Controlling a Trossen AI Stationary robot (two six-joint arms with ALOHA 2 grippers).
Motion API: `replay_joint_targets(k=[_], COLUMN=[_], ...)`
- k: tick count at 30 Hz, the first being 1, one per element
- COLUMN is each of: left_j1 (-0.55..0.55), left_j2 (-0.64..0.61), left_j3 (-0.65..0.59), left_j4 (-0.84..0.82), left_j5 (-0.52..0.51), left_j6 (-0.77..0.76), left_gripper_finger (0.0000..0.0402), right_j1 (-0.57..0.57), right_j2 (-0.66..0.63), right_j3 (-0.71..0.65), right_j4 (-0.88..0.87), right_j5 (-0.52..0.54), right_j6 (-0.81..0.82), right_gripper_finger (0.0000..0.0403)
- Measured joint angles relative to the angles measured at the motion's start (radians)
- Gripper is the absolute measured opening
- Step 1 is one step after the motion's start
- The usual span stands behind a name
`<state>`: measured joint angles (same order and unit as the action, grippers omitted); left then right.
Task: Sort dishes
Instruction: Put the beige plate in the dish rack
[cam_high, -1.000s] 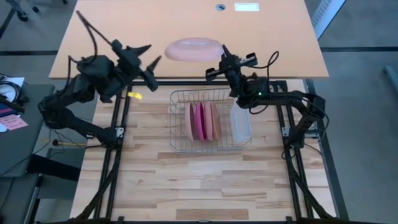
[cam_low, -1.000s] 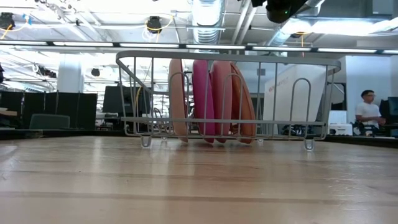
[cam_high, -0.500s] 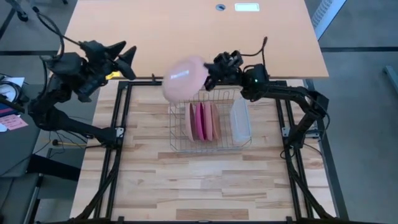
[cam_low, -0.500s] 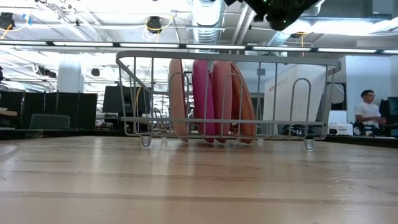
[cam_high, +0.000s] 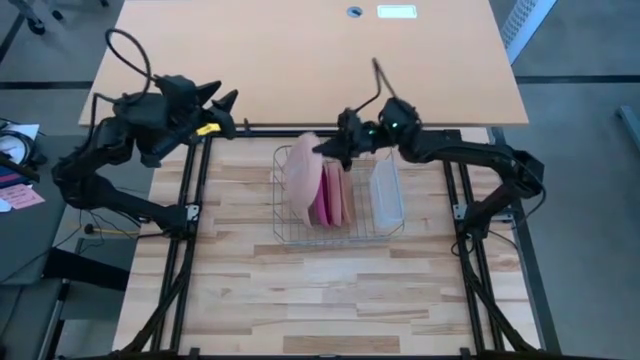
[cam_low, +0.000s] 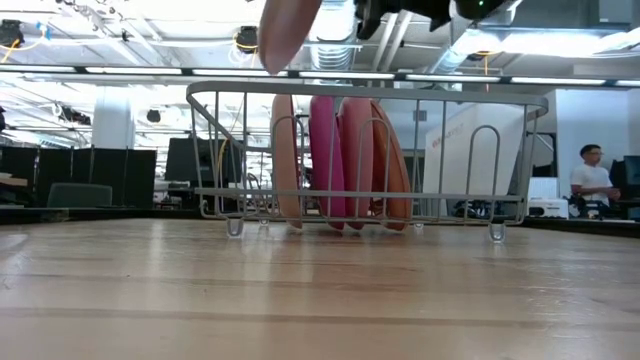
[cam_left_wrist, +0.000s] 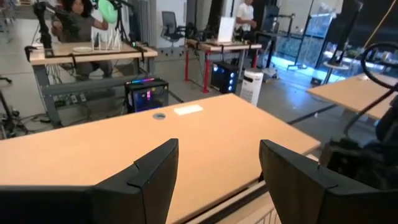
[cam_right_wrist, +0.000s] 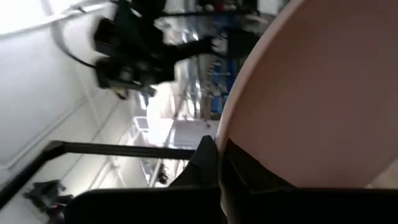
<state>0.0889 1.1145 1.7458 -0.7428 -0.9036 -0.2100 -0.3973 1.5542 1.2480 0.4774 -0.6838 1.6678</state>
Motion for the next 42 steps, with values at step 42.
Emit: replay_joint_targets(k=[42], left_j1=[0.238], left_j2=[0.003], left_j3=[-0.834], left_j4=[-0.158], left_j5=[0.594], left_j6=[-0.723], left_gripper_finger=[0.0219], right_j1=[0.117], right_j2=[0.202], right_j3=[0.001], right_j4=[-0.065], right_j5=[0.223], right_j6=[-0.054], right_gripper_finger=[0.0])
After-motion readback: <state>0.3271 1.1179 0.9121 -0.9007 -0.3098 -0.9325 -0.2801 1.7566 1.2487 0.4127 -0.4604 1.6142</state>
